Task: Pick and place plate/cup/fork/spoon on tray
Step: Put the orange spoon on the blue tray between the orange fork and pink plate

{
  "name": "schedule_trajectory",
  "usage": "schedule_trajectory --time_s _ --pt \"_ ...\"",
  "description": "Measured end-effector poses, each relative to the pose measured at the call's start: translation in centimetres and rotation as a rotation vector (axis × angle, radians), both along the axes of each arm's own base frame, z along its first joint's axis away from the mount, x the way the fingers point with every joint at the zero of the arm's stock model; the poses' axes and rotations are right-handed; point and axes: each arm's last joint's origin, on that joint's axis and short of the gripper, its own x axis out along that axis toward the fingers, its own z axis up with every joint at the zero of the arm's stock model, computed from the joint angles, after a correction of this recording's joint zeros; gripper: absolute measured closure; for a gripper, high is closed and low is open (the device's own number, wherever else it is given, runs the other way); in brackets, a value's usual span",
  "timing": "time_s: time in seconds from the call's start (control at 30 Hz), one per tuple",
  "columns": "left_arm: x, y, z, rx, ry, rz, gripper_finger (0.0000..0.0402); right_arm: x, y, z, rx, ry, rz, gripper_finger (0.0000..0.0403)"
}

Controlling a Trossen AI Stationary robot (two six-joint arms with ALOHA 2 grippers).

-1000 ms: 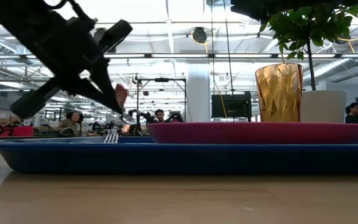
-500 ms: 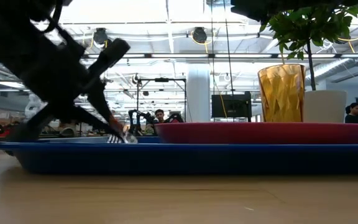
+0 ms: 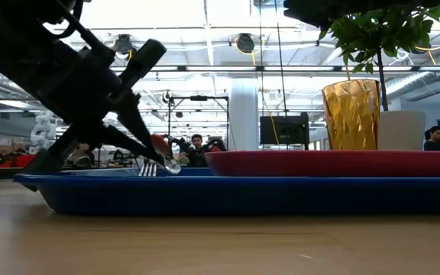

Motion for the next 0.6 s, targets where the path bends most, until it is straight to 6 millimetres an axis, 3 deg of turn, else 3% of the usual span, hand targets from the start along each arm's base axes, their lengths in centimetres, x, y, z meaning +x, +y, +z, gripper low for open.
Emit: schedule_trajectory --time_s 0.27,0.6 --pt "-0.01 0.09 -0.21 -0.073 0.025 -0.006 0.0399 0.0 0.0 0.01 0.002 -0.001 0.0 0.0211" --pt "0.32 0.7 -0.25 -0.102 0.032 0.008 0.0367 0.0 0.0 0.05 -0.001 -0.005 0.0 0.0211"
